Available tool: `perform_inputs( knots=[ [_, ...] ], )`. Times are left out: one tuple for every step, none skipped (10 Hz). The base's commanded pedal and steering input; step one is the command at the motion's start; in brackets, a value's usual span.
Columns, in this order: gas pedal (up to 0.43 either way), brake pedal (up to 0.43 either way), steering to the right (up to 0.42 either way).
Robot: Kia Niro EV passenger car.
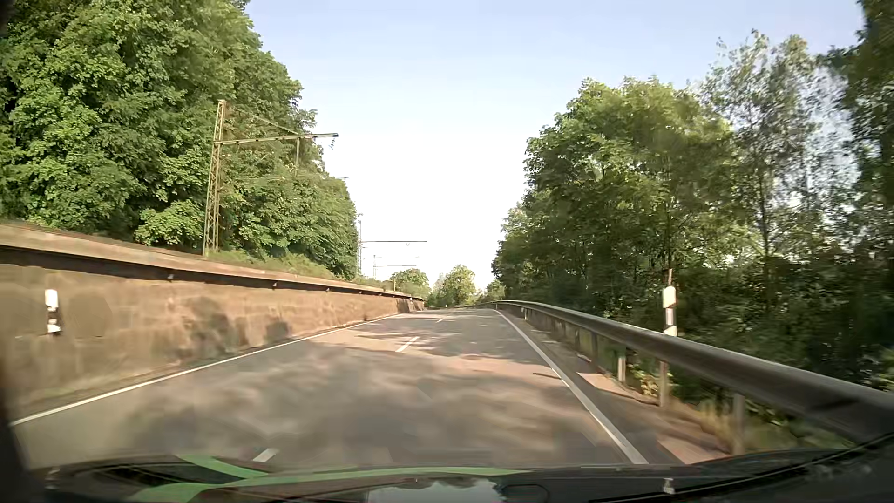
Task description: Follow the waypoints while adhering to traffic rules and regulations
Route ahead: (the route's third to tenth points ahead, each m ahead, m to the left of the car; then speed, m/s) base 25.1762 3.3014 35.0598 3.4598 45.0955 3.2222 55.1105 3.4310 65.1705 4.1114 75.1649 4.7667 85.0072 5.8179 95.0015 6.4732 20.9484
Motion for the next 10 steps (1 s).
perform_inputs(
  knots=[
    [0.02, 0.0, -0.004],
    [0.028, 0.0, -0.004],
    [0.047, 0.0, -0.004],
    [0.047, 0.0, -0.004],
    [0.079, 0.0, -0.004],
    [0.118, 0.0, -0.004],
    [0.13, 0.0, -0.004],
    [0.138, 0.0, -0.005],
    [0.157, 0.0, -0.005],
    [0.157, 0.0, -0.004]
  ],
)
